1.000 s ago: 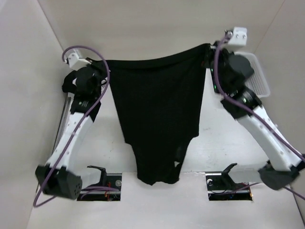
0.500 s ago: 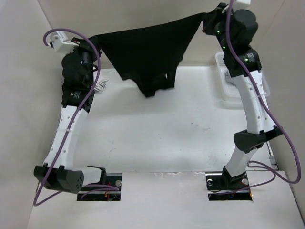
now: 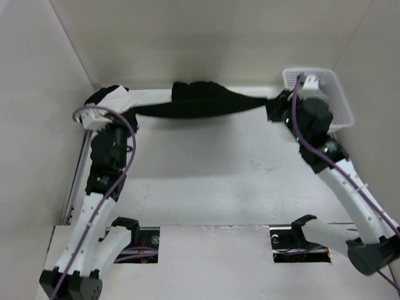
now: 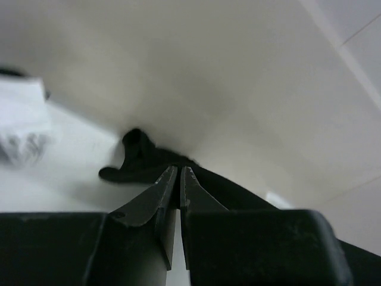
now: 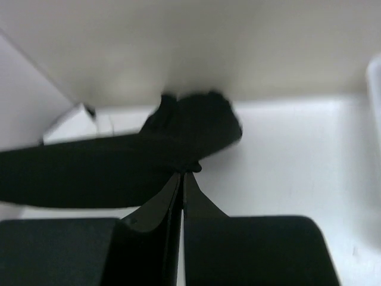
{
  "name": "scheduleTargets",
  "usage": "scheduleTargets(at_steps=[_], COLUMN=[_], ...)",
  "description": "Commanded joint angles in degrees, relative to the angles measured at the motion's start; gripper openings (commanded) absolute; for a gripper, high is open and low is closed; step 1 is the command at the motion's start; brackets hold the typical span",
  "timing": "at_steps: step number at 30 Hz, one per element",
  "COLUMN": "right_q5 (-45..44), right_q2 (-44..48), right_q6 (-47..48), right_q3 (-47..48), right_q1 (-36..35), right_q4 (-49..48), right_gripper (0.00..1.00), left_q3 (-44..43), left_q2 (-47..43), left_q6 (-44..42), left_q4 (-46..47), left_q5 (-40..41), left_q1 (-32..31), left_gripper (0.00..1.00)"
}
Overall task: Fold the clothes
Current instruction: Flatten the tank top out, then fold the tank top
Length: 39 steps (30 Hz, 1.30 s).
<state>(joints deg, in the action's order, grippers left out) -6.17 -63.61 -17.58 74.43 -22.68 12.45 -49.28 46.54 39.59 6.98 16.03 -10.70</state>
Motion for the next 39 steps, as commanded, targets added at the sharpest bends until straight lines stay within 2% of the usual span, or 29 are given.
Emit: scheduleTargets(at_steps=[1,5,10,13,16,18,20,22,25,29,32,35,39], right_q5=[-1.8,-6.4,-6.7,-8.4,-12.7,-16.7,-20.3,-21.5,-16.4,-1.2,4.8,8.2,11.4], right_q2=[8.5,17.7,28.5,35.0,40.0,40.6,37.0,30.3,19.7,3.8,-9.4,-22.5,-37.0], right_q6=[-4.0,-12.2,-25.4,-32.5,-39.0,-41.6,-40.4,-34.2,-21.8,-14.9,-13.8,-12.6,-12.5], right_q3=[-16.3,-34.1,-46.3,-48.9,-48.9,-46.0,-41.6,-36.5,-31.3,-25.0,-16.8,-6.9,6.6], right_q1=[-5.3,-12.8,-21.3,-29.6,-38.2,-43.3,-46.1,-44.5,-33.9,-13.9,-5.6,-0.6,4.5], right_q4=[-8.0,-8.6,3.1,13.0,20.6,23.5,23.5,19.9,9.0,-7.2,-13.0,-15.1,-14.6], right_gripper=[0.03,0.02,0.01,0.00,0.00,0.00,0.00,0.01,0.01,0.00,0.00,0.00,0.00], left_q3=[11.4,18.3,18.3,14.4,10.5,8.7,8.4,9.8,12.4,11.9,6.6,-0.6,-11.7], left_q2=[-10.1,-21.3,-31.2,-34.8,-37.3,-38.3,-38.5,-37.0,-30.0,-10.9,6.2,21.1,38.1], left_q6=[3.4,4.2,7.8,12.9,15.1,15.2,14.4,13.0,12.1,12.0,11.4,9.8,8.6], left_q4=[-3.9,-17.4,-40.2,-52.3,-60.4,-63.0,-63.0,-59.6,-44.6,-20.1,-7.2,0.2,3.0], left_q5=[1.5,0.7,0.2,-0.8,-1.4,-0.7,0.8,2.8,3.8,4.4,6.4,7.7,7.2], left_q1=[-0.7,-1.8,-3.8,-4.5,-4.5,-3.5,-2.3,-0.9,-0.3,0.4,0.2,1.1,4.1], left_gripper=[0.01,0.01,0.00,0.00,0.00,0.00,0.00,0.00,0.00,0.00,0.00,0.00,0.00])
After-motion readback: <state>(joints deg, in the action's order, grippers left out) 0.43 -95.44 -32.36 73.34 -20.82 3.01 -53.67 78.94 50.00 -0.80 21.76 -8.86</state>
